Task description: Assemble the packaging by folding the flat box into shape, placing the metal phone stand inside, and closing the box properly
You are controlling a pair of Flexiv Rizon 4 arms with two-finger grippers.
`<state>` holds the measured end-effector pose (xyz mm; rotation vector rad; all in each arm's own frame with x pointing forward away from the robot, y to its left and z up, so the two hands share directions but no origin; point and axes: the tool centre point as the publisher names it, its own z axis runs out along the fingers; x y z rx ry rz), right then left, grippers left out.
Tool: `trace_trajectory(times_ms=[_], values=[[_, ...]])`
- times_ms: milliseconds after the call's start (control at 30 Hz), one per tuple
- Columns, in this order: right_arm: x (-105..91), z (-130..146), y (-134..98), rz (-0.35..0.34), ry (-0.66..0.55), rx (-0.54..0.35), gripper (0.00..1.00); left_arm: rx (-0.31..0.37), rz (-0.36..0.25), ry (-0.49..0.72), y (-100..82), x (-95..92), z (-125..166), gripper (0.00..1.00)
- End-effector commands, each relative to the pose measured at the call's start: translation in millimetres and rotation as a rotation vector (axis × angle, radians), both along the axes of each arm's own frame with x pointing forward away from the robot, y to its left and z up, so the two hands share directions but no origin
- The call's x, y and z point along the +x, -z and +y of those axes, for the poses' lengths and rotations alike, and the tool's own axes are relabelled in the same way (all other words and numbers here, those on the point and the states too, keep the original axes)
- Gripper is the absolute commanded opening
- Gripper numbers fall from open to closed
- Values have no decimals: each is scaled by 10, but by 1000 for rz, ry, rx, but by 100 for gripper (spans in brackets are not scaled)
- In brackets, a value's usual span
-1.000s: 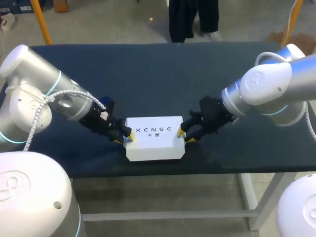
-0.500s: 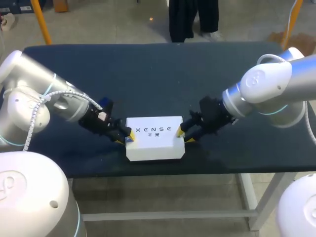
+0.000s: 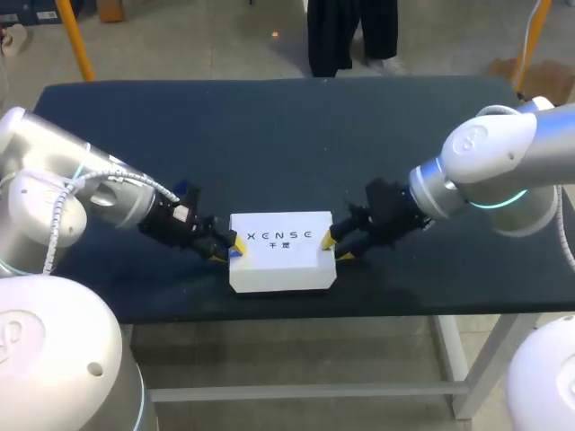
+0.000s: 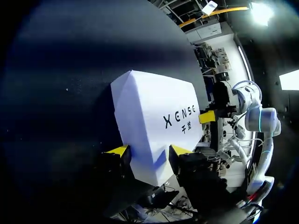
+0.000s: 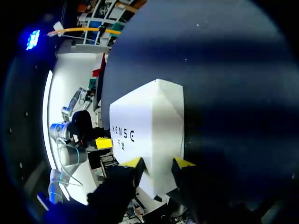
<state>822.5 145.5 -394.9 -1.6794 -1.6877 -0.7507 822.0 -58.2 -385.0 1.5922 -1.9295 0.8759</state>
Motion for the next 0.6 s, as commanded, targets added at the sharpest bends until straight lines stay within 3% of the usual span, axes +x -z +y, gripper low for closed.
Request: trace_trajectory(times_ms=[33, 267, 600], values=[[19, 27, 65, 4, -5, 28, 46, -6, -5, -9, 45, -32, -10, 56], [20, 26, 68, 6, -5, 30, 45, -11, 19, -13, 94, 11, 19, 45], [36, 67, 48, 43, 3, 15, 45, -18, 40, -7, 62, 37, 6, 43]])
